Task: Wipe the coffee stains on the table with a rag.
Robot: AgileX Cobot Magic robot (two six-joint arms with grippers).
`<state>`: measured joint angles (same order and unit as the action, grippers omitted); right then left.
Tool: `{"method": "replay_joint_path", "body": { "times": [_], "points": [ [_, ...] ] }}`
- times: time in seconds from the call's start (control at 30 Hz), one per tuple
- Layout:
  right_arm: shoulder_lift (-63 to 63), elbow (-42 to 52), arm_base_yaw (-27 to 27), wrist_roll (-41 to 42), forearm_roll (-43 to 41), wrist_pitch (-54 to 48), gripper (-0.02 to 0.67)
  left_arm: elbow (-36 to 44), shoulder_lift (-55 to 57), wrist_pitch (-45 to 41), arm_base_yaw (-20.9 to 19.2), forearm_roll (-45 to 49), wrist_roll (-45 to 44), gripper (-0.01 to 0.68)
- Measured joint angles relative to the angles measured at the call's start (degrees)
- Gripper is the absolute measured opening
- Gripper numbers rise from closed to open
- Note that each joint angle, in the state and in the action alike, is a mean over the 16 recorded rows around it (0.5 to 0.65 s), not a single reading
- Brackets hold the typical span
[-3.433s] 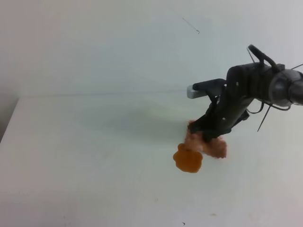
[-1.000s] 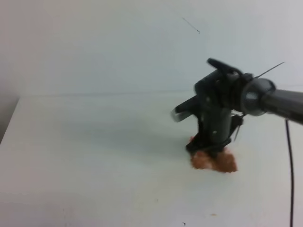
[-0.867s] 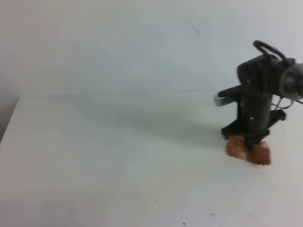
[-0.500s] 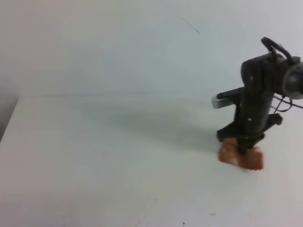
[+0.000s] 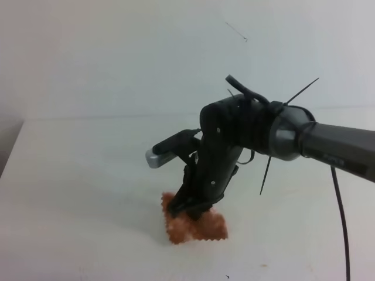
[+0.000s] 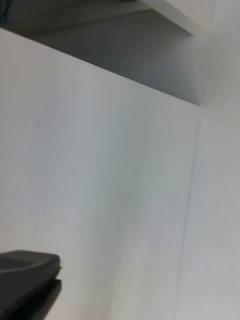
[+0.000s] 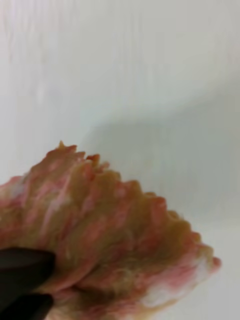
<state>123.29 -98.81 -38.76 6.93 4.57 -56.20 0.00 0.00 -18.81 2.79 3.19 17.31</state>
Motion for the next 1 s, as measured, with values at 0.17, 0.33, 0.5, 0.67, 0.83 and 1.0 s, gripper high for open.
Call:
{"method": "replay_joint_path", "body": {
  "times": [0.17, 0.33, 0.5, 0.67, 0.83, 1.0],
  "points": [
    [-2.34, 0.02, 1.55, -3.12, -8.07, -0.87, 0.039, 0.0, 0.0, 0.0, 0.0, 0.0, 0.0, -0.003],
    [-3.72, 0.45, 5.46, -6.89, -13.2, -2.41, 0.039, 0.0, 0.0, 0.0, 0.0, 0.0, 0.0, -0.003],
    [-4.15, 1.32, 9.61, -9.1, -12.96, -2.85, 0.046, 0.0, 0.0, 0.0, 0.0, 0.0, 0.0, -0.003],
    [-4.3, 2.19, 12.32, -10.36, -11.25, -3.05, 0.103, 0.0, 0.0, 0.0, 0.0, 0.0, 0.0, -0.003],
    [-5.63, 2.75, 13.34, -10.85, -11.45, -2.97, 0.214, 0.0, 0.0, 0.0, 0.0, 0.0, 0.0, -0.003],
    [-9.47, 2.82, 13.39, -10.88, -13.75, -2.59, 0.331, 0.0, 0.0, 0.0, 0.0, 0.0, 0.0, -0.003]
  ]
}}
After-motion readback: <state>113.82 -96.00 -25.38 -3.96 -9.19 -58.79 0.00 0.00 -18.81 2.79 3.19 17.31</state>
